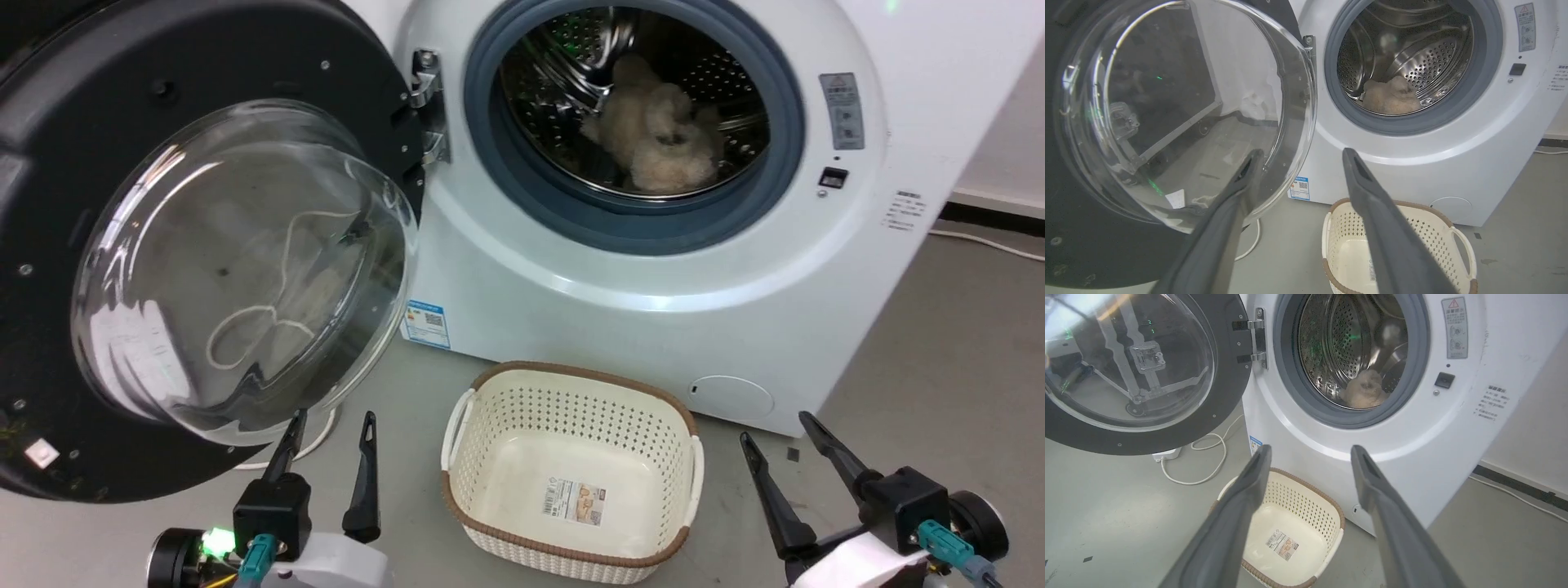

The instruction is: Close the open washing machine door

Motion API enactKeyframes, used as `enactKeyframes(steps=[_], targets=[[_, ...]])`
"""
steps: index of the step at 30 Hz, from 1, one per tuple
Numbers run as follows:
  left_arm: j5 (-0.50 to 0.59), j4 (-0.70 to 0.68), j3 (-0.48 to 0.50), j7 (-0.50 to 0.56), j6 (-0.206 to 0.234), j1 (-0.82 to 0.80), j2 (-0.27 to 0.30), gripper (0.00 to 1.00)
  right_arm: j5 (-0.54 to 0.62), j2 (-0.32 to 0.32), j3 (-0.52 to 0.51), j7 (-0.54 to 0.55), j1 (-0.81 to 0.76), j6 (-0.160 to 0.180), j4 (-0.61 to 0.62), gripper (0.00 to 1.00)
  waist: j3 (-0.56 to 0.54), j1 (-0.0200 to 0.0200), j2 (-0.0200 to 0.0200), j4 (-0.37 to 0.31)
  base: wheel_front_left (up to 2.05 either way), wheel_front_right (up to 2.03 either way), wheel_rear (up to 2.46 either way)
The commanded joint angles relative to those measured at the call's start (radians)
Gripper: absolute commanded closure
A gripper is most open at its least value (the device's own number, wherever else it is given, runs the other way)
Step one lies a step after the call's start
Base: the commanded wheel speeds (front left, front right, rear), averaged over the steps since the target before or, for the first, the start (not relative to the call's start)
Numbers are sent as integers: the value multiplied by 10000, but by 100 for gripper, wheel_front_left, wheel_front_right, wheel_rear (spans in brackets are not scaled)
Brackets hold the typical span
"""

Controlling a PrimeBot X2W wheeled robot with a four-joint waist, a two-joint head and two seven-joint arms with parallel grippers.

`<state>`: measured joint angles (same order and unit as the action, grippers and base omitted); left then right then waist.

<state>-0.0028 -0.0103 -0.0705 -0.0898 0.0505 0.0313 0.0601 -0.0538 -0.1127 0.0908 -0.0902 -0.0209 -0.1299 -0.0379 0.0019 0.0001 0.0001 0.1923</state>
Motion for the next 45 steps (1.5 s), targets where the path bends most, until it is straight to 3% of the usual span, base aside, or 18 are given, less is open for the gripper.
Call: enactKeyframes(steps=[1,15,41,42,43,44,45], targets=[[-7,-70,-37,-104,65,146,79,0,-94,-111,99,-101,156,-3,-57,0,18,0,-1,106,0,0,0],[-24,-144,-220,-377,227,186,200,0,-276,-255,420,-374,104,-4,-117,0,3,0,-1,637,0,0,0],[-141,-701,-286,-962,938,730,323,0,-812,-770,1428,-958,225,-6,-448,0,88,0,-1,1865,0,0,0],[-178,-690,-301,-983,934,746,311,25,-828,-793,1453,-979,210,-6,-453,0,89,0,-1,1907,0,0,0],[-240,-654,-317,-1004,918,770,292,80,-843,-817,1472,-1000,195,-6,-460,0,88,0,-1,1948,0,0,0],[-340,-639,-322,-1024,894,785,260,100,-857,-835,1481,-1021,177,-6,-468,0,86,0,-1,1990,0,0,0],[-441,-668,-306,-1045,877,780,225,100,-871,-850,1485,-1042,157,-6,-475,0,84,0,-1,2033,0,0,0]])
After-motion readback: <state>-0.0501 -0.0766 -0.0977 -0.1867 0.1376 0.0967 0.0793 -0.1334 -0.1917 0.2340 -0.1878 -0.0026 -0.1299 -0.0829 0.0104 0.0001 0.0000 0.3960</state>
